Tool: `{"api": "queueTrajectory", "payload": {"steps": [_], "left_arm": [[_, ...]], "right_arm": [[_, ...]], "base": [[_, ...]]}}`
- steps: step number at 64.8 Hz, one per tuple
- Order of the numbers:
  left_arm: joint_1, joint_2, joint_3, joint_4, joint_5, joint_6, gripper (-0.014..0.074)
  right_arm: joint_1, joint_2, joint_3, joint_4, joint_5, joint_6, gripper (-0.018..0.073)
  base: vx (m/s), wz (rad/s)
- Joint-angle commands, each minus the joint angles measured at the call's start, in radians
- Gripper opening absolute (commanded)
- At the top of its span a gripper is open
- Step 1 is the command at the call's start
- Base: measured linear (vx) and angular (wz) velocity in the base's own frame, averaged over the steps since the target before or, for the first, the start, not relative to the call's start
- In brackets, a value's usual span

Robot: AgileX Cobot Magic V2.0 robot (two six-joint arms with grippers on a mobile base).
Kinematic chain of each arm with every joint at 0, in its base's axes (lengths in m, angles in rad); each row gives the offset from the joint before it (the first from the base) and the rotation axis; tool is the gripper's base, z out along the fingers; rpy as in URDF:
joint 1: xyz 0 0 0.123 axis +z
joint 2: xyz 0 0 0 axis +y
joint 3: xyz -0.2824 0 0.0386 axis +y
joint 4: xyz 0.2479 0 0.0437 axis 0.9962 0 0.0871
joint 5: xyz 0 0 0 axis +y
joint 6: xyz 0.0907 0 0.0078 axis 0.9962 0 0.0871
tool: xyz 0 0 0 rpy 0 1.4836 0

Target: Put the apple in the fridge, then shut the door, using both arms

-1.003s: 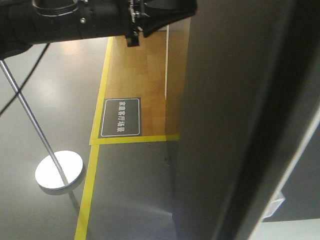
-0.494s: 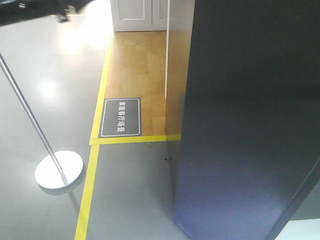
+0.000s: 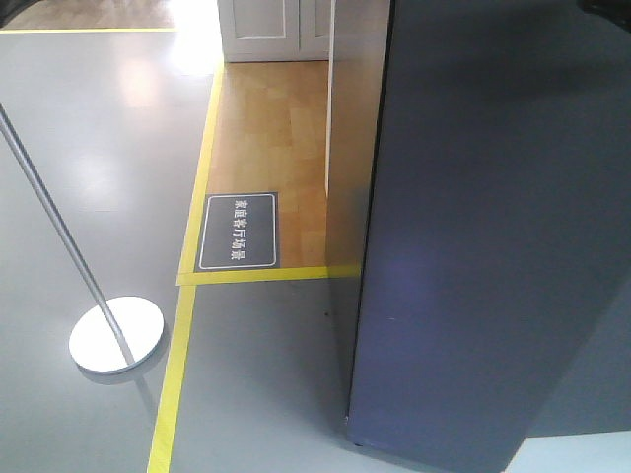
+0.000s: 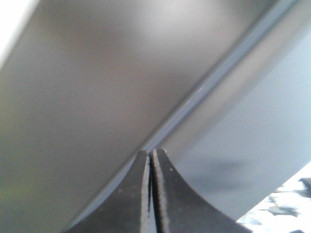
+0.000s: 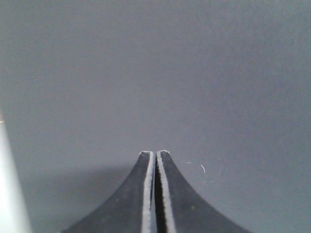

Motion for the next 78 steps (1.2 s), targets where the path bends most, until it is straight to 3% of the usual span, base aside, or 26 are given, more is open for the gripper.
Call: {"api": "queueTrajectory", "payload": {"steps": [1, 46, 70, 78], "left_arm": [[0.012, -0.046, -0.031, -0.058, -0.023, -0.005, -0.0006], [0.021, -0.046, -0.031, 0.011, -0.126, -0.005, -0.0006], [0.021, -0.046, -0.031, 0.061, -0.183, -0.005, -0.0006], [0.021, -0.046, -0.031, 0.09, -0.204, -0.005, -0.0006]], "right_arm": [[-0.006, 0.019, -0.071, 0.028, -0.096, -0.005, -0.0003], [-0.006, 0.309, -0.36, 0.047, -0.139, -0.007, -0.0003], [-0.126, 0.449, -0.529, 0.064, 0.22, -0.004, -0.0003], [-0.151, 0.455, -0.543, 0.062, 0.276, -0.007, -0.0003]], "base": [[0.0, 0.0], [0.0, 0.0], [0.0, 0.0], [0.0, 0.0]]}}
